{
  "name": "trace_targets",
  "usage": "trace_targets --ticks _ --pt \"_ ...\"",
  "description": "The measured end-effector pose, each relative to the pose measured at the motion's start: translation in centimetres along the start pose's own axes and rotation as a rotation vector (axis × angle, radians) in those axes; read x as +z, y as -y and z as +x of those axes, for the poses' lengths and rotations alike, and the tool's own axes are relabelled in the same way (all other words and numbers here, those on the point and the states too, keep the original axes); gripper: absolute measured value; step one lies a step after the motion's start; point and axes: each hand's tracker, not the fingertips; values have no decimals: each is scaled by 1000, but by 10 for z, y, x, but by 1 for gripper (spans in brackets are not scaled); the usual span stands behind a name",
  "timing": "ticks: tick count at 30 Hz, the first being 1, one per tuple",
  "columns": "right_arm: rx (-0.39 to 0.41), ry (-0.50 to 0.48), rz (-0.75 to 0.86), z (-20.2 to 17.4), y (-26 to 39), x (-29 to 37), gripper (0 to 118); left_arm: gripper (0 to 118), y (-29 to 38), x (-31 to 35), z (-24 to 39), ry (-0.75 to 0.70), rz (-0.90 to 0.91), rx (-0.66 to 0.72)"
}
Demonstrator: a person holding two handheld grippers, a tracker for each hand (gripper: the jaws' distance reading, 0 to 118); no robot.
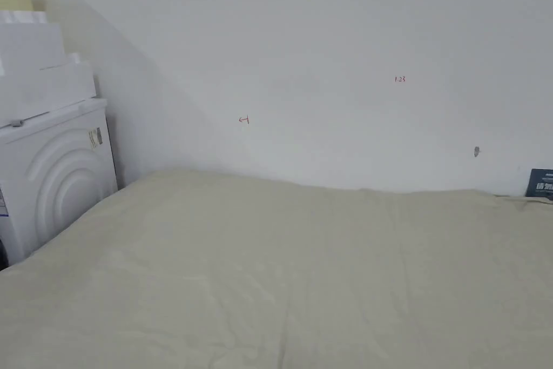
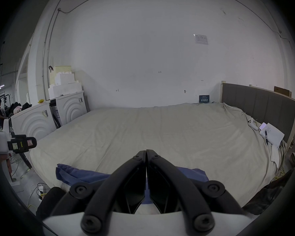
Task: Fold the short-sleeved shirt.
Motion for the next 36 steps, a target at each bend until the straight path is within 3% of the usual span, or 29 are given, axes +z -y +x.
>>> trace_targets --ticks 2,4,5,7,9,10,13,15,17,21,22,23,24,25,30,36 --pt "1 -3 -13 1 2 0 0 12 5 -8 -20 4 -6 34" --pt "-18 -15 -32 3 5 -2 0 15 14 -25 -50 99 -55 127" --pt "-29 -18 -40 4 6 -2 0 24 22 -34 -66 141 -83 192" --pt "-46 -26 -60 6 9 -3 0 74 39 -54 -98 229 -147 259" --pt "-58 -26 -85 6 13 -6 0 101 61 -79 -132 285 -229 346" --pt "-62 -23 -97 6 14 -7 0 101 69 -88 -144 281 -250 412" --pt "-76 -20 -131 5 20 -9 0 101 87 -112 -160 301 -326 526" --pt "-74 -17 -154 3 21 -12 0 101 97 -128 -163 293 -369 481" --pt "-71 -11 -170 1 22 -15 0 101 103 -141 -155 328 -427 521" --pt "-86 -18 -191 -3 22 -21 0 102 105 -150 -151 347 -389 518" --pt "-91 -21 -195 0 23 -23 0 97 105 -152 -150 351 -390 521" --pt "-97 -25 -202 0 23 -26 0 83 103 -154 -147 355 -393 523" --pt "-95 -26 -205 -1 23 -28 0 44 103 -155 -145 359 -391 517" --pt "-90 -26 -209 -2 23 -29 0 22 100 -155 -141 368 -383 516" --pt "-55 -24 -228 -5 24 -35 0 17 96 -170 -134 332 -430 457" --pt "-68 -21 -245 -2 26 -40 0 14 54 -173 -167 139 -363 458"
